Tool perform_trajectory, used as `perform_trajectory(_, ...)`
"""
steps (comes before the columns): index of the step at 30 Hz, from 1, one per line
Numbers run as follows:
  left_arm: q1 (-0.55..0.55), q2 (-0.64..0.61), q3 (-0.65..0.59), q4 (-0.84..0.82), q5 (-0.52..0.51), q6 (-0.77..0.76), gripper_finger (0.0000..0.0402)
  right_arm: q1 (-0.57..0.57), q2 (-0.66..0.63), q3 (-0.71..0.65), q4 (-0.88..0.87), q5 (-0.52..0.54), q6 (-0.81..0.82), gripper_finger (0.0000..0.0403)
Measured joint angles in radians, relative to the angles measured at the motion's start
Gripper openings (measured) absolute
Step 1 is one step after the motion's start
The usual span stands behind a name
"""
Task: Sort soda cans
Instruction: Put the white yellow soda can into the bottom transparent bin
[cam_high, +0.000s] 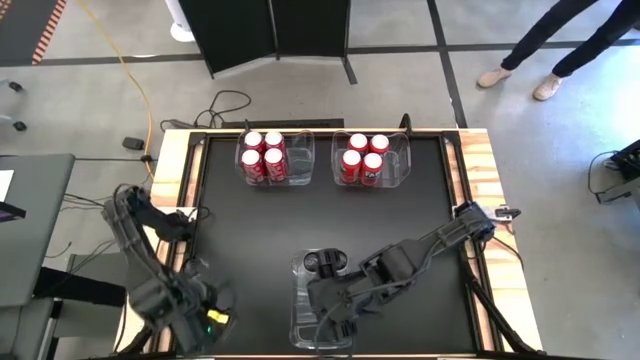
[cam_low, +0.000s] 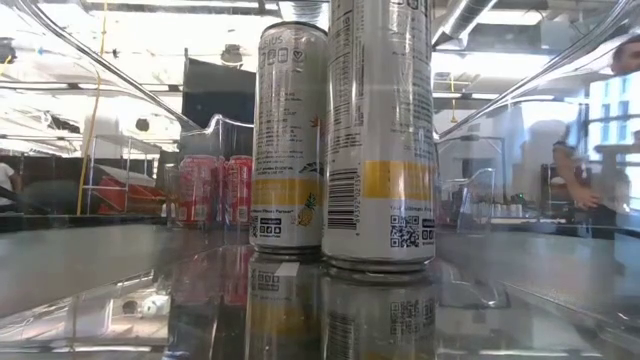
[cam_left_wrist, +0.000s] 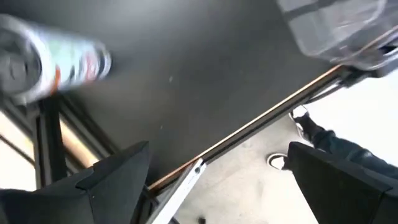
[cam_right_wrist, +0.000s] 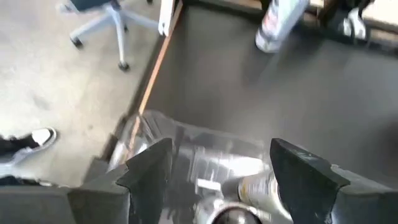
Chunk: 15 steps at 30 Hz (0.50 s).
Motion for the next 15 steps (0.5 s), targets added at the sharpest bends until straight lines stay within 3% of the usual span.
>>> perform_trajectory(7, 0.107, -0.099, -0.061, 0.0, -0.066, 0.315, 0.0375, -0.029, -0.001, 0.076, 0.026, -0.017, -0.025, 0.0286)
perform_trajectory(15, 0.158, -0.168, -0.165, 0.001, -0.056, 0.82, 0.0375, -0.027, -0.001, 0.076, -0.028, -0.071, 0.047, 0.0286)
